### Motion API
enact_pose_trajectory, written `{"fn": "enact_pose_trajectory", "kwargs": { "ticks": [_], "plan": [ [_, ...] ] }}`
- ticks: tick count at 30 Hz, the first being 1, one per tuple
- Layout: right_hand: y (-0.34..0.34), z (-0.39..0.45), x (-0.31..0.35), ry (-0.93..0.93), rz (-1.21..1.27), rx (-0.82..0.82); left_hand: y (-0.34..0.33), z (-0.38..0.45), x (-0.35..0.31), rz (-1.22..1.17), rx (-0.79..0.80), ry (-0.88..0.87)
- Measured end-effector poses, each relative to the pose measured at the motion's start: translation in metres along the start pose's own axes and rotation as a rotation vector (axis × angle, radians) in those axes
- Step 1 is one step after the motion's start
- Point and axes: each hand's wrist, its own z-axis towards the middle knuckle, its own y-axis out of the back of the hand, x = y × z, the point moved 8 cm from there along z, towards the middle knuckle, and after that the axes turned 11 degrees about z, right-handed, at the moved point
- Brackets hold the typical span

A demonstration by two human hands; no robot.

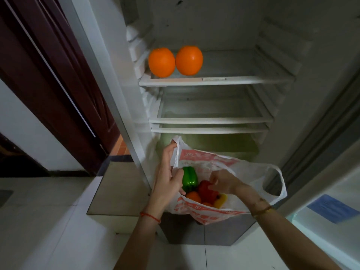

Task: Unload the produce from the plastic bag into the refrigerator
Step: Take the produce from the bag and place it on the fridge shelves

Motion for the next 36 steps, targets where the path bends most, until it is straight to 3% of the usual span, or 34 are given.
{"fn": "enact_pose_trajectory", "kwargs": {
  "ticks": [5, 8, 16, 20, 24, 30, 33, 36],
  "plan": [
    [-0.034, 0.002, -0.009, 0.003, -0.001, -0.010, 0.001, -0.008, 0.000, 0.045, 0.002, -0.007],
    [-0.041, 0.009, 0.002, 0.061, -0.133, -0.069, 0.002, -0.009, 0.001, 0.052, -0.009, -0.008],
    [-0.076, 0.027, 0.040, 0.259, -0.420, -0.015, 0.006, -0.011, 0.004, 0.050, -0.030, -0.043],
    [-0.085, 0.029, 0.048, 0.265, -0.540, -0.059, 0.006, -0.012, 0.005, 0.066, -0.031, -0.068],
    [-0.087, 0.027, 0.050, 0.259, -0.484, -0.173, 0.007, -0.012, 0.002, 0.092, -0.054, -0.047],
    [-0.090, 0.033, 0.030, 0.209, -0.367, -0.179, 0.006, -0.009, 0.006, 0.080, -0.048, -0.018],
    [-0.070, 0.033, 0.019, 0.134, -0.142, -0.125, 0.010, -0.004, 0.011, 0.089, -0.059, 0.001],
    [-0.043, 0.021, 0.017, 0.124, 0.233, -0.055, 0.010, 0.000, 0.010, 0.067, -0.028, 0.041]
  ]
}}
